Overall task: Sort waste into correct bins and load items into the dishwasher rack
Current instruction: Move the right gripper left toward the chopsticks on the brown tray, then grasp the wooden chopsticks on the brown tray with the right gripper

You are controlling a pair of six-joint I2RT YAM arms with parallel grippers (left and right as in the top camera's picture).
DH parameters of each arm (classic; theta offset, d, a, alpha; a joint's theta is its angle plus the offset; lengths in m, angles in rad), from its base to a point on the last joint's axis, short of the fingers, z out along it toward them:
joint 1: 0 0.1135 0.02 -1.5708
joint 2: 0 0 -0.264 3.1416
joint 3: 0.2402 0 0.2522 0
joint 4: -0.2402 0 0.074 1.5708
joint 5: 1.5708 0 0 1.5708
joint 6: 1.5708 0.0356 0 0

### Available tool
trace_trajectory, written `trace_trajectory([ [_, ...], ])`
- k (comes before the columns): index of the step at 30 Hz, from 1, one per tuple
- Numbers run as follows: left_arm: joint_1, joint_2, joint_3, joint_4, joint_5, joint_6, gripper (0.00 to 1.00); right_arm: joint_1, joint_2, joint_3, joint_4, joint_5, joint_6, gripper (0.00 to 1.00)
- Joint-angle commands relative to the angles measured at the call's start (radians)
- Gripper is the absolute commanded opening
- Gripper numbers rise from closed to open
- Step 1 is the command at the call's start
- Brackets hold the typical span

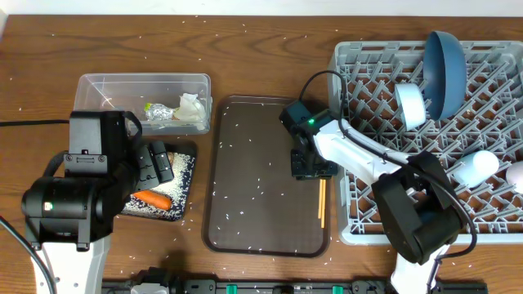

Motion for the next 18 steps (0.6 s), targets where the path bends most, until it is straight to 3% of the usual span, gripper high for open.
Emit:
trace_trajectory([
  [1, 0.006, 0.001, 0.019, -0.003, -0.013, -0.005, 0.98, 0.014, -0.069, -0.008, -0.01, 0.044, -0.014, 0.4],
  [13, 0.006, 0.001, 0.019, -0.003, -0.013, -0.005, 0.98, 0.014, -0.051, -0.035, 0.022, 0.055, 0.005, 0.43],
  [18, 0.006, 0.001, 0.019, -0.004, -0.013, -0.005, 0.98, 0.015, -0.05, -0.061, 0.071, 0.048, 0.005, 0.39],
])
